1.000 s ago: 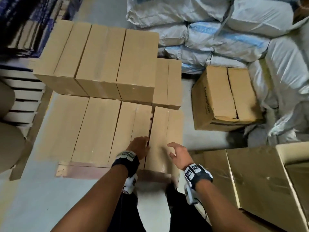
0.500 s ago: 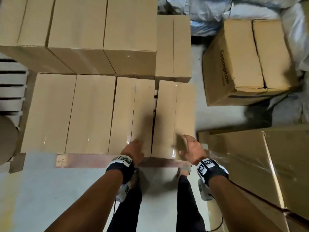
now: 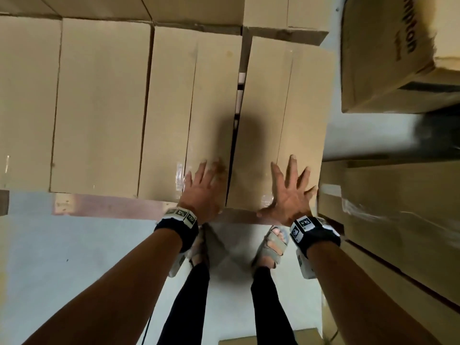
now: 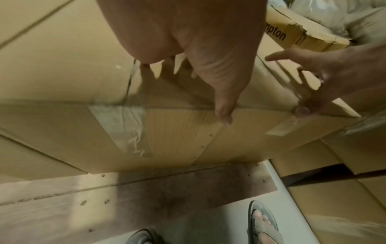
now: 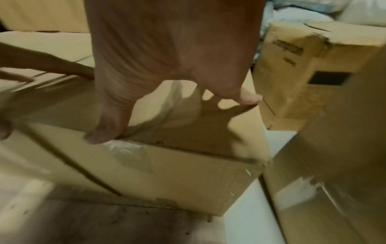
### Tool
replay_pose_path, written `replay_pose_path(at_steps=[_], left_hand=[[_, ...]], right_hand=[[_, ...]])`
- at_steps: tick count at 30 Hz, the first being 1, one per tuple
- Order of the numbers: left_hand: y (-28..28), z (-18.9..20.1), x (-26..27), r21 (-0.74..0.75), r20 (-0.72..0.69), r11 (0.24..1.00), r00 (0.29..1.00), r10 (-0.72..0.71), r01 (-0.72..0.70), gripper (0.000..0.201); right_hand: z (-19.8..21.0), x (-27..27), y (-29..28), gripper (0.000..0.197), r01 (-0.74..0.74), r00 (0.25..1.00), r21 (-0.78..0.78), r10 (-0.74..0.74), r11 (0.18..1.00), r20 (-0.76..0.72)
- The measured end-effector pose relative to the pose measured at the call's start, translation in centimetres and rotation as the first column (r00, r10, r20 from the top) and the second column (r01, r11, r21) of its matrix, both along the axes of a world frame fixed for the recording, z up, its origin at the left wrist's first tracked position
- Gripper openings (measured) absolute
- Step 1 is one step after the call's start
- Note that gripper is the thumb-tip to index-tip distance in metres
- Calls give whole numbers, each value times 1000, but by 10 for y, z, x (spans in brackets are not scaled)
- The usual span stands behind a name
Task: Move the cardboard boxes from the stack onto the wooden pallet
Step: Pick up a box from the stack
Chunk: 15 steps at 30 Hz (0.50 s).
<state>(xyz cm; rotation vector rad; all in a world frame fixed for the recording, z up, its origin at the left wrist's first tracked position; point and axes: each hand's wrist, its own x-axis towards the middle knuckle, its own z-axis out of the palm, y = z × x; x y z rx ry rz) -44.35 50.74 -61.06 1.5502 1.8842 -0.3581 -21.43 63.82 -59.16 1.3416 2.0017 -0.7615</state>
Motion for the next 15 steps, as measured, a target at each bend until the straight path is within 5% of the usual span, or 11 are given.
replay_pose_path(at_steps=[5,15], left_hand=[[-7,-14,11,82,-9,996,1000,25,-24,143],[-9,-15,15,102,-12,995,1000,12,-11,137]], right_hand=[[-7,16,3,176,90,996,36,-91,995,16],[4,25,9,155,-136,990,-4,136,991,-43]])
